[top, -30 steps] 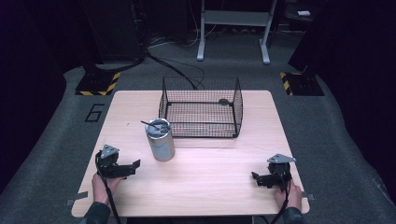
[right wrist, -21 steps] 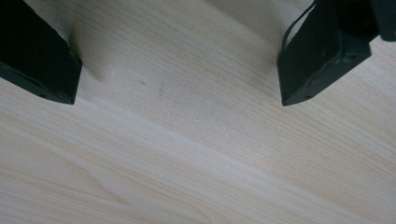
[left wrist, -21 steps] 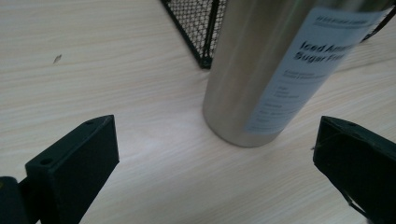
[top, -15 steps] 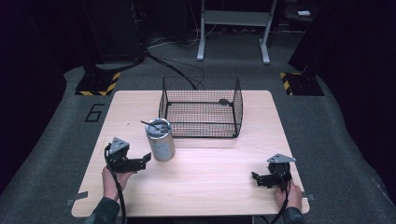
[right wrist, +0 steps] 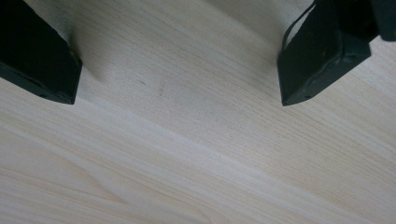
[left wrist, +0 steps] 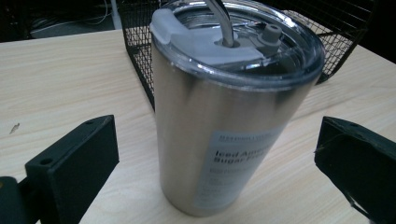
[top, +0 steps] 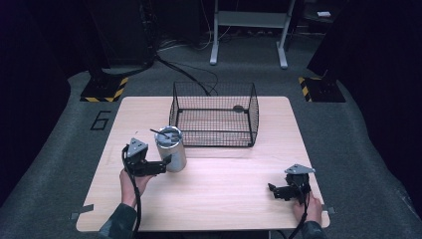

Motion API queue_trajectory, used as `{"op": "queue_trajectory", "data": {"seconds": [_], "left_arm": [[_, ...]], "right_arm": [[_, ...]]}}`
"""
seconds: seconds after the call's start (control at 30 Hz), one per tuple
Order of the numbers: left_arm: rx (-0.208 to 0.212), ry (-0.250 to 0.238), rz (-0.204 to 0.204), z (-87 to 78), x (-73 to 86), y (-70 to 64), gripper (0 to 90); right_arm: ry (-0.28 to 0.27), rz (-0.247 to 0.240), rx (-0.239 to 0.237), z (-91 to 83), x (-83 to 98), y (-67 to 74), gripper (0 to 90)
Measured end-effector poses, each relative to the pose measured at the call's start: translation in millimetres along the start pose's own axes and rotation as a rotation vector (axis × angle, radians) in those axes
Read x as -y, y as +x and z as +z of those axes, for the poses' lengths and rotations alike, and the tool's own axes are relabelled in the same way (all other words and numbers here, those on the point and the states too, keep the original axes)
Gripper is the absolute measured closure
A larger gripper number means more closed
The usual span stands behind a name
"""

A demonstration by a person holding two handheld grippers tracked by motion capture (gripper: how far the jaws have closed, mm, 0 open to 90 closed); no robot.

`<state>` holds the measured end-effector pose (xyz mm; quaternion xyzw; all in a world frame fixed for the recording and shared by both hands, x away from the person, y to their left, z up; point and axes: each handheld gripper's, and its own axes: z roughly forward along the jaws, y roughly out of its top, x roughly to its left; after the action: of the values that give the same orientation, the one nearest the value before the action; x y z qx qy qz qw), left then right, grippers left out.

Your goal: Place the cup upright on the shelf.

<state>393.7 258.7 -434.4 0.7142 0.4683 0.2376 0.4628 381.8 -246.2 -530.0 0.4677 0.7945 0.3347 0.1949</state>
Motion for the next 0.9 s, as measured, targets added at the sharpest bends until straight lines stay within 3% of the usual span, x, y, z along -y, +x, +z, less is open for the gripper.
{"op": "queue_trajectory", "data": {"seconds": [0.43,0.73,0.9], "left_arm": [[-0.003,-0.030,0.009,20.1,-10.4,-7.3,0.0],[-0.004,-0.055,-0.015,34.9,-9.9,-9.2,0.1],[-0.040,-0.081,-0.002,43.0,-11.1,-13.1,0.0]], "right_arm": [[0.000,-0.002,0.000,0.0,0.0,-0.2,0.0],[-0.001,-0.001,0.000,0.1,0.0,-0.1,0.0],[0.000,-0.001,0.000,0.0,0.0,-0.1,0.0]]}}
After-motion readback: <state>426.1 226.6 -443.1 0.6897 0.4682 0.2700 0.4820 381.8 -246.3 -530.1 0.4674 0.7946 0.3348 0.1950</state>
